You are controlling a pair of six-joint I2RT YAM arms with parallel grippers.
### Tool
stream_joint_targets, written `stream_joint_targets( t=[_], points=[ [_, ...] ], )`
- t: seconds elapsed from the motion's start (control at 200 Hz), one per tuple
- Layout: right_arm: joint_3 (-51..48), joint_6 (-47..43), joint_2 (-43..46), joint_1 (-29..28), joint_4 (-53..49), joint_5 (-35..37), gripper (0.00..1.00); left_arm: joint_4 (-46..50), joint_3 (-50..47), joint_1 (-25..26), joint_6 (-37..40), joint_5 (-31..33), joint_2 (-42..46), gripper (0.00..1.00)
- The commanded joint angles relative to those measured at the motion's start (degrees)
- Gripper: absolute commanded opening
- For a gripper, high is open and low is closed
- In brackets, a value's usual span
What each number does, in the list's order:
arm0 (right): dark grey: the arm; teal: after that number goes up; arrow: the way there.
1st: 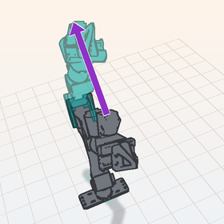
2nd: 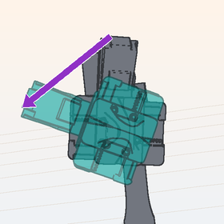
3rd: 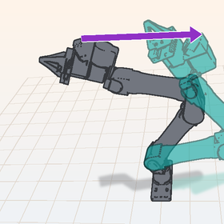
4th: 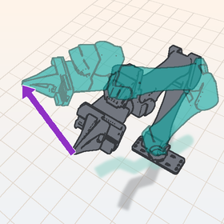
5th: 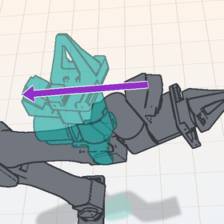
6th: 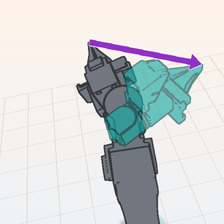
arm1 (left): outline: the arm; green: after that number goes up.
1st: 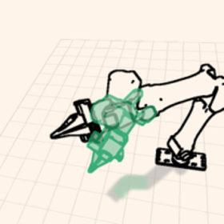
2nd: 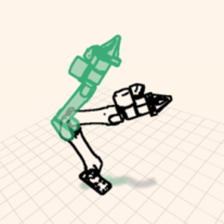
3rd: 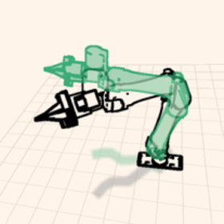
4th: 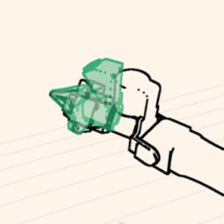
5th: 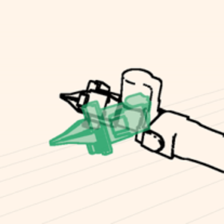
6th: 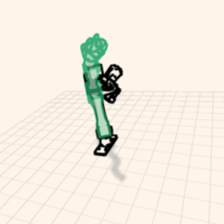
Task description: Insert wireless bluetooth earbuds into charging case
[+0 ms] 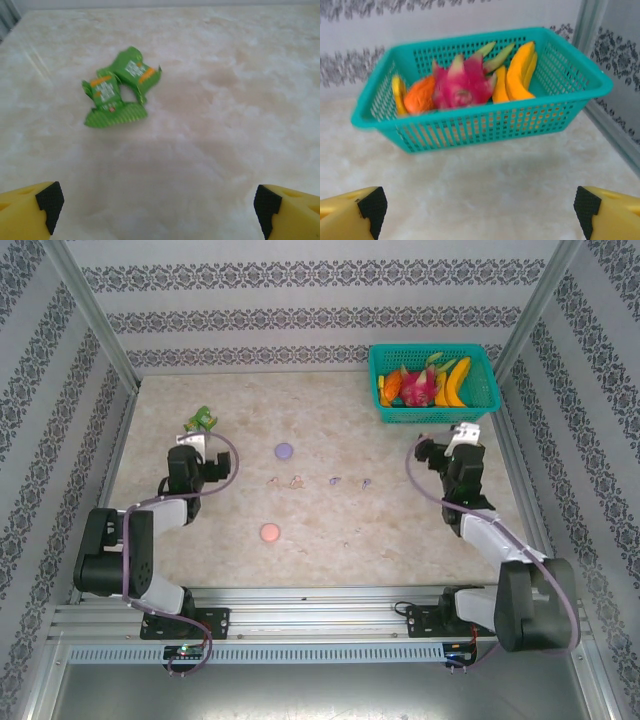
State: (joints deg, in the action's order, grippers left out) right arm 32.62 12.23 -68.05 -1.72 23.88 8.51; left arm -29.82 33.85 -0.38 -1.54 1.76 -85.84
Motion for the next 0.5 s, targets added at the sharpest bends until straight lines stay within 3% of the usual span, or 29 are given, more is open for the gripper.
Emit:
stream_joint_targets(
  t=[0.0, 0.165, 0.32, 0.495],
  points=[
    [8.3, 14.2, 1.9, 0.5, -20.2, -1.7, 0.98, 12.1, 4.5, 0.1, -3.1, 3.9, 3.2, 1.00],
    [14.7, 14.9, 1.1, -1.3, -27.2, -14.7, 0.98, 22.9, 9.7, 0.2, -13.4, 5.1, 7.5, 1.00],
    [19.9, 15.0, 0.3, -9.0, -38.5, -14.2, 0.94, 34.7, 14.2, 0.2, -25.0, 2.5, 10.1, 1.00],
    [22.6, 18.1, -1.1, -23.0, -49.0, -8.7, 0.90, 44.2, 16.9, 0.1, -33.4, -5.2, 10.0, 1.00]
  ],
)
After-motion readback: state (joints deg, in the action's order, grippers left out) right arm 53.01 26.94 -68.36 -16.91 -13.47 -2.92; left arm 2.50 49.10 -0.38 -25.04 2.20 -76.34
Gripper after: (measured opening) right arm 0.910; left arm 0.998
